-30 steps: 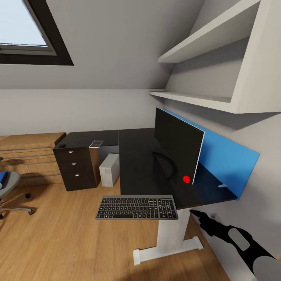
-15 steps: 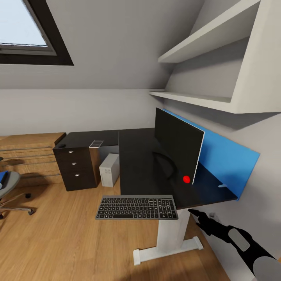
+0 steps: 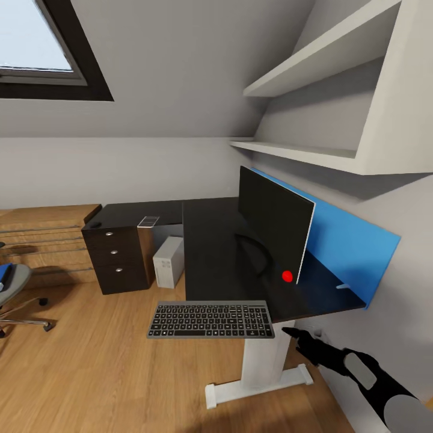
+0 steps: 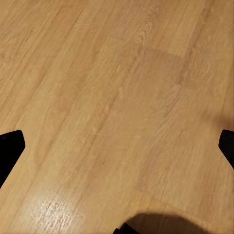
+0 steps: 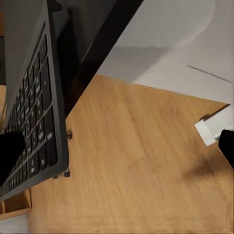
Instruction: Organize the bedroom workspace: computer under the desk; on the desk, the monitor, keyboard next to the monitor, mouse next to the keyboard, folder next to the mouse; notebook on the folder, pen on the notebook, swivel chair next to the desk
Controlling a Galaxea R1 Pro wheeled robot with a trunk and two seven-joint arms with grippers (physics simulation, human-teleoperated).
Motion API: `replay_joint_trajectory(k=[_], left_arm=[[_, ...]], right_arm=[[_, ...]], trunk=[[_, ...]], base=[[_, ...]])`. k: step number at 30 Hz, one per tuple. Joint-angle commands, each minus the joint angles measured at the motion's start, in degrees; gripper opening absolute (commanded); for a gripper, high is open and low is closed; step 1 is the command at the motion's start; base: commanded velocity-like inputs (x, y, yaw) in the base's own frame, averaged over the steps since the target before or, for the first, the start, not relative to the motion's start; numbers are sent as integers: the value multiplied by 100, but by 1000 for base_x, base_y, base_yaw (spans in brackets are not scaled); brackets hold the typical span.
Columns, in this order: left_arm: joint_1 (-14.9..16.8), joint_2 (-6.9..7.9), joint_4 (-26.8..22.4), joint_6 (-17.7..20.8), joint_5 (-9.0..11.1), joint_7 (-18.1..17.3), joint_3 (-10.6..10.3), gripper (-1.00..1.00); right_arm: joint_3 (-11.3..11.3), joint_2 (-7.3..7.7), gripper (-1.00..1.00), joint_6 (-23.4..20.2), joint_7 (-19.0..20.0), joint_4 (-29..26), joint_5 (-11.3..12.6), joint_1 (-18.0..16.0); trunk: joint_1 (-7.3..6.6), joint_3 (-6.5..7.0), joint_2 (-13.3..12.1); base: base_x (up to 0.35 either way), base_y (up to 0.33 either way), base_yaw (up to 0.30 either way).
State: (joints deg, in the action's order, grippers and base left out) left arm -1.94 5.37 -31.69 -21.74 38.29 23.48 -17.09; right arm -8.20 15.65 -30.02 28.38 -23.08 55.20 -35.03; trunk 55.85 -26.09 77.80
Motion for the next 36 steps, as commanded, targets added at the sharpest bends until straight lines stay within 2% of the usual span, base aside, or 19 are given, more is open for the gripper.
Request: replay_joint_trajectory(k=[1, 2, 9, 10, 11, 15, 17, 36], left_arm=[[0, 8, -13, -23, 47, 42, -48, 100], [0, 9, -13, -23, 47, 38, -51, 100], [0, 8, -13, -23, 41, 37, -52, 100], [0, 8, -13, -25, 39, 38, -64, 100], [0, 8, -13, -37, 39, 38, -65, 100], [0, 6, -93, -100, 39, 28, -82, 100], [0, 1, -210, -107, 38, 16, -88, 100], [0, -14, -275, -103, 30, 16, -103, 100]], right_arm=[[-61, -7, 100, -12, 8, -1, 20, -4], [-147, -66, 100, -7, 9, -4, -3, -4], [-209, -156, 100, 16, 9, -19, -32, -4], [-216, -171, 100, 80, 9, -21, -192, -4], [-217, -179, 100, 120, 9, -21, -245, -4], [-217, -236, 100, 290, 21, -34, -358, -4], [-217, -243, 100, 323, 25, -37, -387, -4], [-213, -329, 100, 365, 18, -31, -486, -4]], trunk=[[0, -5, 3], [0, -5, 3], [0, -5, 3], [0, -5, 3], [0, -5, 3], [0, -5, 3], [-44, 31, -77], [-44, 31, -77]], base=[[0, 0, 0], [0, 0, 0], [0, 0, 0], [0, 0, 0], [0, 0, 0], [0, 0, 0], [0, 0, 0], [41, 14, 0]])
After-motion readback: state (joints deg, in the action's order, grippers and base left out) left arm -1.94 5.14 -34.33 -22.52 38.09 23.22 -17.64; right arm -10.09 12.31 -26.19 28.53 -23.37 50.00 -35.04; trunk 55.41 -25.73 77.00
